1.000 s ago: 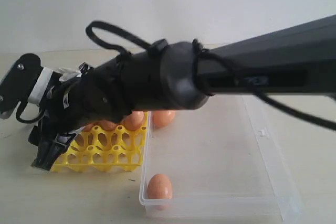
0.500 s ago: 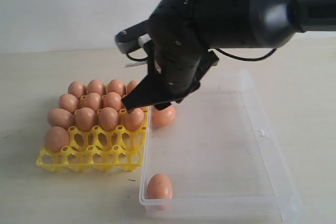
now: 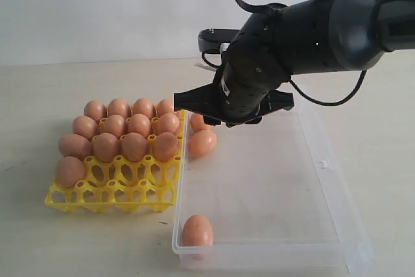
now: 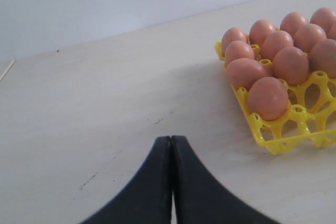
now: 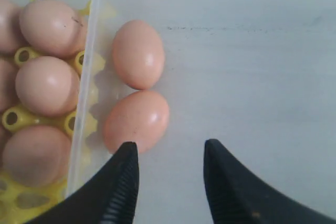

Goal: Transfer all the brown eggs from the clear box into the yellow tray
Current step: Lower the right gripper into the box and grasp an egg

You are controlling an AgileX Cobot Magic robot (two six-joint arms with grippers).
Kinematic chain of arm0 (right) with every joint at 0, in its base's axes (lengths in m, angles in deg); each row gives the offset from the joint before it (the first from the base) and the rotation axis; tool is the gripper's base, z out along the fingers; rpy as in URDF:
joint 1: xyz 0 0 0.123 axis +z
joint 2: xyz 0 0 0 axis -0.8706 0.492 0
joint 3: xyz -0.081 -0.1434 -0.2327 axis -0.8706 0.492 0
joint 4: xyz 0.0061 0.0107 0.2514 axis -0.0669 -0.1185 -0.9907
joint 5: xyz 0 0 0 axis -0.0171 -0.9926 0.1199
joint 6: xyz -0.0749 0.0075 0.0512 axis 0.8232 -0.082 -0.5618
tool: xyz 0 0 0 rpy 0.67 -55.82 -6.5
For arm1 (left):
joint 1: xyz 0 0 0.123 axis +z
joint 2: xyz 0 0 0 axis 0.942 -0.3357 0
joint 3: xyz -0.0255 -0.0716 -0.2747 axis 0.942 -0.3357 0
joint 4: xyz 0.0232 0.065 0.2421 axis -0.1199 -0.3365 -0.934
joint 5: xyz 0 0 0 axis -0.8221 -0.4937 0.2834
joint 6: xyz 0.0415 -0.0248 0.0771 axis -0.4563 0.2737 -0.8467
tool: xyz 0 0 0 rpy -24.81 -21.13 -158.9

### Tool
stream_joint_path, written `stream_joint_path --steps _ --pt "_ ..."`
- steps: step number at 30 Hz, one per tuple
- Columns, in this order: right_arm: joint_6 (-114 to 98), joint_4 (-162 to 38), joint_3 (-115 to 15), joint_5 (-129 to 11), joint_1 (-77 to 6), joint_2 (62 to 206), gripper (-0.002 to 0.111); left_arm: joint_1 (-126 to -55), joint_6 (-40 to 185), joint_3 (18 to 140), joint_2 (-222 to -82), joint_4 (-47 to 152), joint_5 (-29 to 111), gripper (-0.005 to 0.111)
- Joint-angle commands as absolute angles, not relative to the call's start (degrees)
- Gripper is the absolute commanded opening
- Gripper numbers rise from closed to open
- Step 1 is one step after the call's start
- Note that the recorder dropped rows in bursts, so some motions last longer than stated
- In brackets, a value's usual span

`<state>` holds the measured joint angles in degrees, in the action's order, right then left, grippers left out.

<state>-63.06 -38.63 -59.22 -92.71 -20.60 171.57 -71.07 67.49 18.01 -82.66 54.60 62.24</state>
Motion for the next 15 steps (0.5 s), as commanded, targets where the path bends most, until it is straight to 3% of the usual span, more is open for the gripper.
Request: stream_joint_path --steps 1,15 --pt "-56.9 -50.8 -58.9 -85.2 -22.2 173.8 0.039 -71.0 67.7 18.2 -82.3 54.6 61.9 0.0" --pt "-55.3 -56.2 -58.9 -83.0 -24.9 177.7 0.039 -71.0 67.7 18.2 -82.3 54.6 61.9 0.0"
